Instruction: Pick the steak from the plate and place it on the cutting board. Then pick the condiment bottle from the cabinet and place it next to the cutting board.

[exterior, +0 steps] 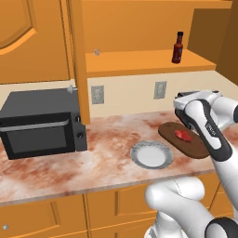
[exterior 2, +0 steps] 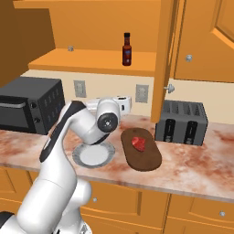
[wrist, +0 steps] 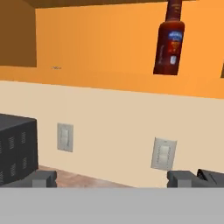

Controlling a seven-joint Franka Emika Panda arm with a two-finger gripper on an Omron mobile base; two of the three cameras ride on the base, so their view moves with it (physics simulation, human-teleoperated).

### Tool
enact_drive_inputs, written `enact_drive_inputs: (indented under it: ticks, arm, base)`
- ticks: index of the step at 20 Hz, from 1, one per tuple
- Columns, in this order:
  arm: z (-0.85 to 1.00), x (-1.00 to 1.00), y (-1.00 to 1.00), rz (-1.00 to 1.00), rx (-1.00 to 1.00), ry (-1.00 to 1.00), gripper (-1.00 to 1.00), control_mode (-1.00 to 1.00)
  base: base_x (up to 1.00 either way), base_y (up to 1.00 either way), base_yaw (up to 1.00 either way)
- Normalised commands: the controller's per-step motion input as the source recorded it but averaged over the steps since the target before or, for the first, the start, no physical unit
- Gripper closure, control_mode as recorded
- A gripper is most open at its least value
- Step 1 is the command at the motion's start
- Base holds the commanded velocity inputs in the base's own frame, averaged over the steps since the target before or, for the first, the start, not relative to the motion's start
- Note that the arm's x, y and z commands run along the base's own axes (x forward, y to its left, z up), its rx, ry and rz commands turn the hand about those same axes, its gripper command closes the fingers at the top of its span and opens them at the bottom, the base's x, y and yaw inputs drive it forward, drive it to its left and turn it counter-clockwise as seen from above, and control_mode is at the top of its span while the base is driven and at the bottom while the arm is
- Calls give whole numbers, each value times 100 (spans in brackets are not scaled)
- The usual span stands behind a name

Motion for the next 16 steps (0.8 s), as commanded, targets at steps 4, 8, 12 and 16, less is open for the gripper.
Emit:
enact_drive_inputs:
  ticks: [4, 8, 12, 16]
  arm:
    - [24, 0, 0, -1, 6, -5, -100, -100]
    - [18, 0, 0, 0, 5, -8, -100, -100]
    - [14, 0, 0, 0, 4, -10, -100, -100]
    - [12, 0, 0, 0, 3, -10, -100, -100]
  base:
    - [0, 0, 0]
    - [0, 0, 0]
    - [0, 0, 0]
    - [0, 0, 0]
